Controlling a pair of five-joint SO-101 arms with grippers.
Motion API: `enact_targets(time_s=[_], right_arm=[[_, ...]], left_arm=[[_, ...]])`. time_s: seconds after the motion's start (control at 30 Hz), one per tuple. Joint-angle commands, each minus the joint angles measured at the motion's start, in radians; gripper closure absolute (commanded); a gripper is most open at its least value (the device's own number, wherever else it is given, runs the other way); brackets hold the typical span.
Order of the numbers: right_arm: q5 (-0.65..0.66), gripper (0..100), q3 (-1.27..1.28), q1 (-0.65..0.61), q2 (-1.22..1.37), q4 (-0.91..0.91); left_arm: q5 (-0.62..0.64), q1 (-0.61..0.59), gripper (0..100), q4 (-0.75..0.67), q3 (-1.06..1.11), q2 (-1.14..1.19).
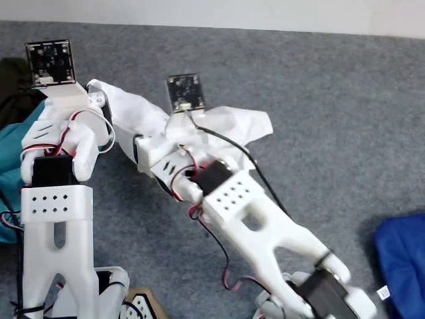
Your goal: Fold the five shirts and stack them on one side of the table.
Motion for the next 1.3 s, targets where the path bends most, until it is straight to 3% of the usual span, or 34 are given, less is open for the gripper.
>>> enact_targets(time_s=[0.0, 0.33, 0.67, 0.87, 1.03, 1.17, 1.27], right_arm=[[-0.014, 74.3, -0.056, 0.004, 0.085, -0.025], [-0.014, 74.3, -0.248, 0.005, 0.314, -0.025], [-0.011, 75.1, -0.311, 0.076, 0.341, -0.051], [-0.008, 99.8, -0.306, 0.114, 0.369, -0.153], [-0.011, 99.2, -0.312, 0.157, 0.427, -0.168], [-0.008, 99.2, -0.309, 0.251, 0.387, -0.163], [-0.008, 99.2, -0.306, 0.400, 0.309, -0.162]], left_arm=[[0.009, -0.010, 99, -0.021, -0.013, -0.030], [0.009, -0.010, 99, -0.021, -0.007, -0.030], [0.009, -0.005, 99, -0.023, 0.007, -0.028], [0.009, -0.005, 99, -0.023, 0.016, -0.028], [0.009, -0.005, 99, -0.023, 0.016, -0.028], [0.009, -0.005, 99, -0.023, 0.018, -0.022], [0.009, -0.004, 99, -0.025, 0.044, -0.024]])
